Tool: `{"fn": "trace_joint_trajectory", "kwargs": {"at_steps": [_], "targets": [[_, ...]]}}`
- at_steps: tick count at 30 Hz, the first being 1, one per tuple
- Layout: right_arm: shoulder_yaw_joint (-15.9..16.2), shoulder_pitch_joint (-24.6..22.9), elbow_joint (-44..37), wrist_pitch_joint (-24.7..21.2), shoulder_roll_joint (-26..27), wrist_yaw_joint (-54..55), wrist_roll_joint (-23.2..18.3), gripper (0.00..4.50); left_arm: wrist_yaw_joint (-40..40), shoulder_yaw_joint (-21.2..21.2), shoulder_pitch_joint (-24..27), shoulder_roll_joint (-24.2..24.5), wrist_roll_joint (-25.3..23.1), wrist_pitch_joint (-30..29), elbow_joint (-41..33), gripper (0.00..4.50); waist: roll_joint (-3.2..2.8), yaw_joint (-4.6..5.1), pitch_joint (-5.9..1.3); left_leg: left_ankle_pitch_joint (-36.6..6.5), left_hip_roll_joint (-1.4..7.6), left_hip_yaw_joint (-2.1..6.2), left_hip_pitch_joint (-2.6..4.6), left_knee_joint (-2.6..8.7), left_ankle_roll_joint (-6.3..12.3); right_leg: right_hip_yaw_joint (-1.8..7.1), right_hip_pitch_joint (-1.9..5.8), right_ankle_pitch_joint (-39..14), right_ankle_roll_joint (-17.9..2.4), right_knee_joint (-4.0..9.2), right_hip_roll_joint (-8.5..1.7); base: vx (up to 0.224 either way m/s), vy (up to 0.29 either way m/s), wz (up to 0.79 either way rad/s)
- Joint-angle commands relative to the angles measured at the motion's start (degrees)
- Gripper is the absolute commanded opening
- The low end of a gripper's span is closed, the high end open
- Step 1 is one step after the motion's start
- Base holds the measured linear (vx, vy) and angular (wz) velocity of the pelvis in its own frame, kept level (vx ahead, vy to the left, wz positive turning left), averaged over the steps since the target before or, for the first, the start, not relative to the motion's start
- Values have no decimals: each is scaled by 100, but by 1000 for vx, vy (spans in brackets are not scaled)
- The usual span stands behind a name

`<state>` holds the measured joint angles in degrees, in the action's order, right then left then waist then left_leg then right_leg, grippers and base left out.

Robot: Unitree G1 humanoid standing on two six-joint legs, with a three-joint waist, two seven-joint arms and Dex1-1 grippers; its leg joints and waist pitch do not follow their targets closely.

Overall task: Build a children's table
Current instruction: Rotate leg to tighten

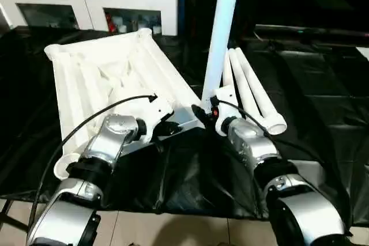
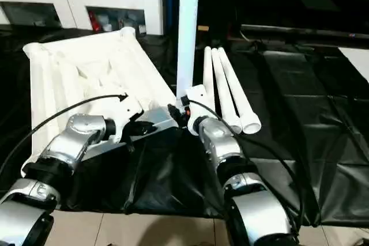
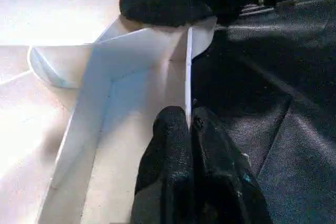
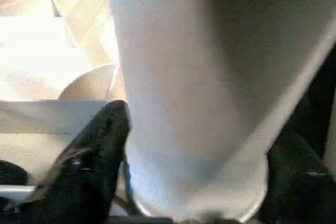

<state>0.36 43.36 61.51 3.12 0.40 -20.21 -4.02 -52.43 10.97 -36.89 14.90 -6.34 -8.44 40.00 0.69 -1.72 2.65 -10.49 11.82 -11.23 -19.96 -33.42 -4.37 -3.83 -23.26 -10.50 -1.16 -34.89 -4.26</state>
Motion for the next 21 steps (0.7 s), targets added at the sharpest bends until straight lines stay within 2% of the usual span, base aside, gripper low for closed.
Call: {"fn": "trace_joint_trajectory", "kwargs": {"at_steps": [1,4,5,6,7,9,10,12,13,15,17,18,19,21], "targets": [[241,1,223,-77,312,-437,35,388,-52,177,-16,-167,64,230,-68,0,-49,17,-286,-1890,141,109,37,425,23,274,201,-2143,-1014,540,-374,0,0,0],[266,-20,154,41,239,-696,36,399,-281,199,34,-28,71,363,-99,0,-42,28,-298,-1865,146,106,21,426,35,282,212,-1993,-1045,524,-376,0,0,0],[266,-32,131,43,216,-784,17,399,-347,199,45,4,85,374,-107,0,-20,34,-301,-1807,146,102,13,427,57,283,221,-1903,-1073,513,-374,0,0,0],[276,-92,22,62,107,-1194,-57,399,-664,213,97,155,145,543,-136,0,-24,29,-304,-1778,141,106,8,426,85,281,235,-1873,-1084,509,-376,0,0,0],[285,-104,8,69,87,-1263,-61,399,-717,215,104,179,156,554,-140,0,2,40,-318,-1651,139,92,-21,413,150,291,258,-1712,-1117,491,-383,0,0,0],[413,-255,-181,160,-139,-2064,-94,399,-1226,249,163,446,232,778,-129,0,-13,28,-333,-1419,145,83,-23,397,237,290,271,-1446,-1207,457,-390,0,0,0],[456,-298,-241,176,-191,-2254,-98,399,-1299,250,164,495,237,864,-102,0,-17,16,-334,-1368,145,83,-25,394,280,284,274,-1359,-1228,455,-381,0,0,0],[540,-384,-367,217,-292,-2629,-93,399,-1416,224,161,570,277,974,-47,0,-44,-47,-359,-1044,176,50,-22,375,368,275,295,-701,-1409,366,-354,0,0,0],[702,-549,-651,186,-517,-3321,-109,399,-1704,145,148,662,422,1046,31,0,-40,-57,-360,-957,181,44,-29,370,406,265,299,-469,-1489,335,-343,0,0,0],[803,-670,-888,116,-682,-3832,-171,399,-1954,137,152,730,502,1049,41,0,-42,-103,-358,-945,180,26,-14,353,499,262,295,-328,-1545,330,-336,0,0,0],[893,-753,-1060,66,-798,-4150,-204,399,-2096,150,161,776,531,1059,34,0,-36,-124,-349,-1017,187,28,-12,364,499,262,298,-448,-1543,340,-345,0,0,0],[929,-789,-1131,46,-847,-4291,-213,399,-2158,154,164,796,542,1068,33,0,-32,-144,-340,-1085,189,30,-12,368,461,264,292,-617,-1520,355,-356,0,0,0],[1119,-915,-1390,-55,-1031,-4746,-217,399,-2383,172,188,870,587,1079,16,0,-53,-158,-333,-1180,192,35,2,379,395,266,284,-801,-1490,374,-357,0,0,0],[1194,-974,-1507,-88,-1111,-4978,-201,399,-2508,175,202,903,625,1102,20,0,-43,-180,-327,-1292,195,31,20,382,350,274,269,-978,-1438,396,-358,0,0,0]]}}
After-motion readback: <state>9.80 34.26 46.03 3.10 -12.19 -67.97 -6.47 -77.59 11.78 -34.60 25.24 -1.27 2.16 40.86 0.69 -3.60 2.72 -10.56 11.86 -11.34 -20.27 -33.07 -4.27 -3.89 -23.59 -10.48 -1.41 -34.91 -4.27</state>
